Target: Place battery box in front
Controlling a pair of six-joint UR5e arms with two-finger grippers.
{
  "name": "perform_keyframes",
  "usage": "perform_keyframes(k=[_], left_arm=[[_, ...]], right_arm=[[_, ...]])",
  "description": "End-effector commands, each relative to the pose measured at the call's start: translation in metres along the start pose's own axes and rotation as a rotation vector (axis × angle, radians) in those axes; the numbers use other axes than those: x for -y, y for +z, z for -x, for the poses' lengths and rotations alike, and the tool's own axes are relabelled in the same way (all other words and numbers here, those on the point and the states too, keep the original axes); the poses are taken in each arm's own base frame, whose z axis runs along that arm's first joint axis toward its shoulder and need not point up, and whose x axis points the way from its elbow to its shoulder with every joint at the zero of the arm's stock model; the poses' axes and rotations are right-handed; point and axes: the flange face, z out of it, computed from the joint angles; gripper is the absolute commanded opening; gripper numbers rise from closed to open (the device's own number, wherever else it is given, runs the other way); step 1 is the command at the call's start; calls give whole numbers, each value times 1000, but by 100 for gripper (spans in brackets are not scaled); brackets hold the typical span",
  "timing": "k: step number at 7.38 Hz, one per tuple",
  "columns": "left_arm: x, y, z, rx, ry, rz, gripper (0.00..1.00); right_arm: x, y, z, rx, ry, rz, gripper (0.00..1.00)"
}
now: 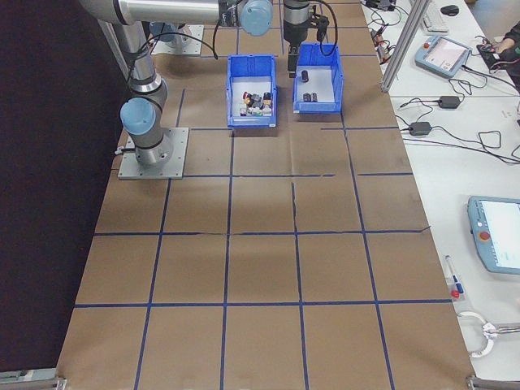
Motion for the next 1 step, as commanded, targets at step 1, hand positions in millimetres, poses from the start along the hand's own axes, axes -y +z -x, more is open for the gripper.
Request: perform_keyframes(k=[1], left_arm=[[-12,9,-4,-23,4,27,100]], right_arm=[[-1,2,0,-2,-2,5,100]])
